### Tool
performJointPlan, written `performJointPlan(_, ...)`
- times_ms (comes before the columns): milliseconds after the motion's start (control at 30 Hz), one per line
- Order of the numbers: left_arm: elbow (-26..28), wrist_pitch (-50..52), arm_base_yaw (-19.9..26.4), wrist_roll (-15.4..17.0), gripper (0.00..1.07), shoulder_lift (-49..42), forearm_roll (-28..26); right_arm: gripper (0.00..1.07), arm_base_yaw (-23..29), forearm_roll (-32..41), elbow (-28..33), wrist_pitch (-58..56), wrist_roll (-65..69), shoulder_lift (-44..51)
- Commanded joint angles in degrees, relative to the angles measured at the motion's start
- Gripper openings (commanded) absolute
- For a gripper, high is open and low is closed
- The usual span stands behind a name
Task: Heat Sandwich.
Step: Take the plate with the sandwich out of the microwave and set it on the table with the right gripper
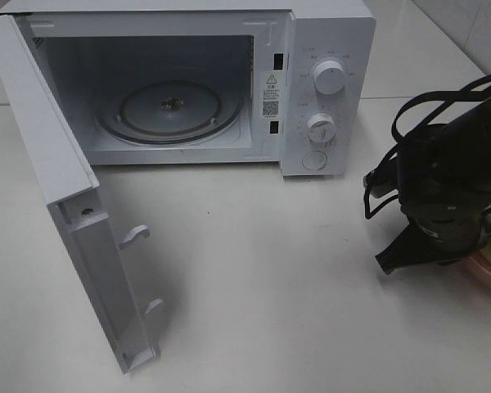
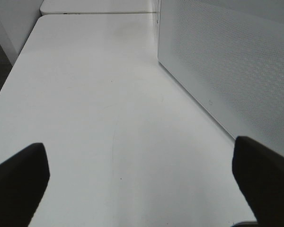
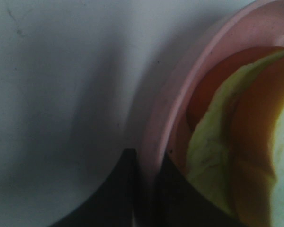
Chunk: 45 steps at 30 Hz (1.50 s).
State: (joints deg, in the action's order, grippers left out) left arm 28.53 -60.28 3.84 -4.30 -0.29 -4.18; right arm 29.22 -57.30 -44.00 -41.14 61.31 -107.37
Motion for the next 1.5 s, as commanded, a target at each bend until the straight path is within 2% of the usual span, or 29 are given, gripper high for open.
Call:
performJointPlan(33, -0.2, 0.8, -0.1, 0.2, 1.01, -1.4, -0.4, 0.01, -0.6, -2.8, -0.2, -1.0, 2.5, -0.8)
performJointPlan(233, -0.2, 0.8, -0.1, 0.2, 1.01, -1.4, -0.4, 0.02, -0.6, -5.8, -0.2, -0.3, 6.5, -2.5)
performJointPlan(633, -0.2, 0.8, -0.1, 0.2, 1.01, -1.4, -0.4, 0.06, -0.6, -6.2, -0.2, 0.3, 9.9, -5.0)
performJointPlan(767, -0.2, 0.8, -0.1, 0.2, 1.01, -1.4, -0.4, 0.10, -0.6, -6.2, -0.2, -0.2, 9.9, -5.0)
performJointPlan(867, -0.2, 0.8, -0.1, 0.2, 1.01, -1.4, -0.4, 0.20, -0.6, -5.3, -0.2, -0.1, 9.2, -4.6)
performJointPlan(900, -0.2, 0.8, -0.1, 0.2, 1.01, -1.4, -0.4, 0.20, -0.6, -5.3, -0.2, -0.1, 9.2, -4.6)
performJointPlan(1033, -0.2, 0.8, -0.1, 0.2, 1.01, -1.4, -0.4, 0.38, -0.6, -4.8, -0.2, 0.2, 7.3, -2.7)
performJointPlan(1500, -0.2, 0.8, -0.1, 0.2, 1.01, -1.4, -0.4, 0.61, -0.6, 2.5, -0.2, 2.1, -2.3, 3.6)
